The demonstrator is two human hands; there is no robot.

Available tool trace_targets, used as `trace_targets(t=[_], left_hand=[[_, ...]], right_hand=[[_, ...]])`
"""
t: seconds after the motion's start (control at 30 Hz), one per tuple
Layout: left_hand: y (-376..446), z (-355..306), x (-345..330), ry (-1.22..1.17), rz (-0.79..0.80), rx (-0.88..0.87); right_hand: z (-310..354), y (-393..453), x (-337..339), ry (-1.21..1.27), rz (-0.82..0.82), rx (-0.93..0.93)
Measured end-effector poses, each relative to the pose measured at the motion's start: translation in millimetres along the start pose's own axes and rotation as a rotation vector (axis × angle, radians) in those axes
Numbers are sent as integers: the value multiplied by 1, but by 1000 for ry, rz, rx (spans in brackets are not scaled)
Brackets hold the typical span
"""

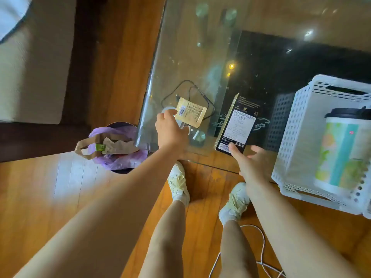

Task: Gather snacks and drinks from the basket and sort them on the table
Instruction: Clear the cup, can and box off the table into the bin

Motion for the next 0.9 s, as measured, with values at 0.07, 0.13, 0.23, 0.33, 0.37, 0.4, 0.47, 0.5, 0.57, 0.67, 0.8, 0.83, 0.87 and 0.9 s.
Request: trace_targets(t=[0.07,0.13,0.23,0.33,0.37,0.4,0.47,0.5,0.57,0.67,0.8,0.83,0.87,0.9], left_hand=[[13,-9,2,0,-33,-17],[24,-15,-1,-15,-35,-9],[30,-21,-14,62,-4,-46],[33,-24,-18,162,-34,-85],[34,-25,-18,190,-43,-88],[35,-25,-17,213,-52,-88],[38,-25,-14,233,-63,-82],[39,-25,-13,237,-66,-84],[41,-24,-12,250,-56,-88],[40,-20,-13,292,-28,-103],[37,-26,-15,363,21,-233],[37,-25,-15,359,33,-245],[36,-23,-13,345,41,-238],[36,-18,-10,326,43,-214]], right_hand=[[3,4,-2,-62,-45,4],[2,5,-7,-48,-37,-18],[1,9,-15,-26,-15,-37],[-1,14,-15,-23,-25,-45],[-2,16,-16,-33,-29,-36],[-2,17,-17,-45,-30,-24],[-1,20,-20,-40,-18,-5],[-2,22,-21,-26,-12,-4],[-3,24,-23,-14,-1,-16],[-2,25,-28,10,21,-28],[22,27,-33,-40,20,73],[28,27,-34,-68,20,102],[33,27,-35,-86,19,123],[36,26,-36,-93,16,133]])
Point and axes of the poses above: each hand's wrist, its own y-axis towards the middle knuckle, its own x-axis out of the back of the hand, z = x × y, the point moved 10 cm from there along y, towards the middle knuckle, and after that the axes turned 7 degrees about -z, right-handed, at the moved point
